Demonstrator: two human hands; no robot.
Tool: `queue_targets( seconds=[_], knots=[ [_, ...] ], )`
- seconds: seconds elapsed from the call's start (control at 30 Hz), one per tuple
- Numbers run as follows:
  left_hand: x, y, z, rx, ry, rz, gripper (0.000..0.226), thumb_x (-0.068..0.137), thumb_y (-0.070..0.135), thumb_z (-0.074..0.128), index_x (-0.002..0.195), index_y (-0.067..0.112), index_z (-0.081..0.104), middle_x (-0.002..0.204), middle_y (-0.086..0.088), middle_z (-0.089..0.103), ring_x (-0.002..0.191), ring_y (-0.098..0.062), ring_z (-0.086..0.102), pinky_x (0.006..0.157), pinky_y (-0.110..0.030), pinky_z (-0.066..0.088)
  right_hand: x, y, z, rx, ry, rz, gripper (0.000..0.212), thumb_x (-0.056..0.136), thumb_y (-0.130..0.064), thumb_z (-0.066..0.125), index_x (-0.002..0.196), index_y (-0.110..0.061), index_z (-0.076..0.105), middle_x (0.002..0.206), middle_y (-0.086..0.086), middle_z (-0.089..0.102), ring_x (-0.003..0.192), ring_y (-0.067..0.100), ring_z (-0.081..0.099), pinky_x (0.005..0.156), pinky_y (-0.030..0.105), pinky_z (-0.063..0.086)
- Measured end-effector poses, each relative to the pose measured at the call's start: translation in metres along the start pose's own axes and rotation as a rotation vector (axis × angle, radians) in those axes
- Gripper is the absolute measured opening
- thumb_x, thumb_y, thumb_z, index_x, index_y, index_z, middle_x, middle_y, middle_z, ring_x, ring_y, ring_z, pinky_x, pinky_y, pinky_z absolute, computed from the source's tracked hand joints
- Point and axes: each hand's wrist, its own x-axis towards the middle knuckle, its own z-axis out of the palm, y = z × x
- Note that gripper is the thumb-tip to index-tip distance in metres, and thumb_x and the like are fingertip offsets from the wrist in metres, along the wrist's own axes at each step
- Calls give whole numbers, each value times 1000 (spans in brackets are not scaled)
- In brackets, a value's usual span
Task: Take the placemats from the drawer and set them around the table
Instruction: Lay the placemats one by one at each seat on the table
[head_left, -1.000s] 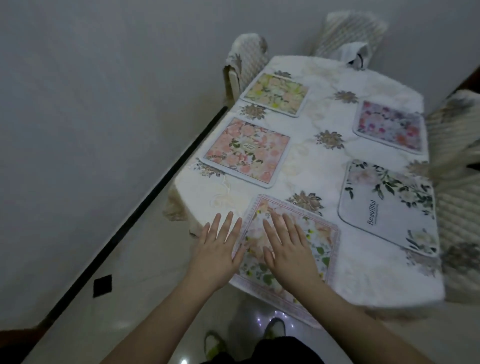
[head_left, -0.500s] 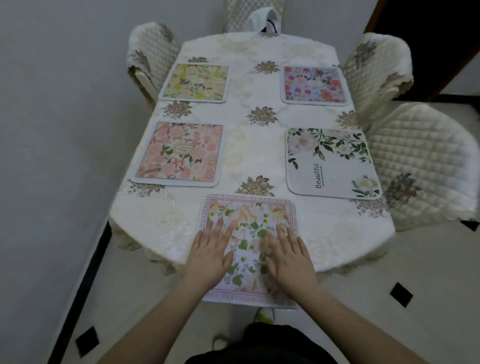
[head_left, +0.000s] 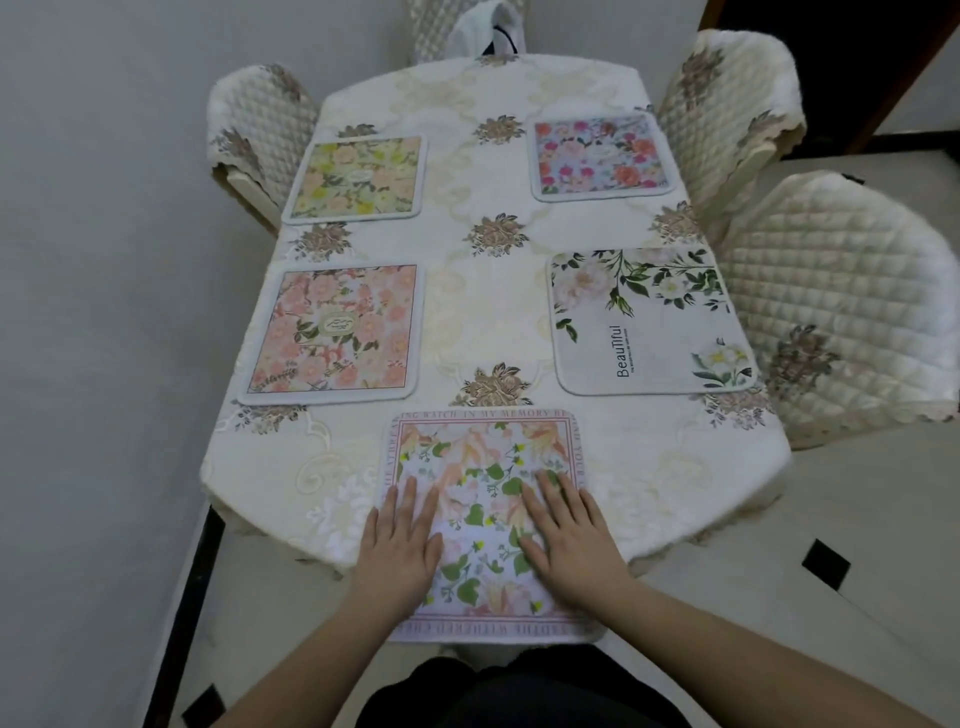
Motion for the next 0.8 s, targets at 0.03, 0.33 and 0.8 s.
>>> queue_targets(
  seconds=[0.03,0.33,0.8],
  knots=[
    [1,0,2,-2,1,1,60,104,49,10,158,25,12,166,-6,5,151,-27,2,117,-44,2,0,1,1,2,1,-3,64,99,-58,23,154,-26,23,162,3,16,148,25,13,115,44,12],
    [0,2,3,-92,34,-7,58,102,48,20,157,29,19,166,-2,11,152,-22,5,118,-50,3,-1,-3,2,1,16,67,61,100,-56,24,155,-31,17,164,-2,12,150,22,10,118,45,8],
    [-1,-15,-4,-146,32,86,62,100,54,29,157,32,17,166,-9,3,152,-26,2,118,-45,8,-6,-10,-7,125,-23,236,75,88,-75,11,152,-39,-4,160,-6,-18,150,16,-12,117,34,-13]
  ],
)
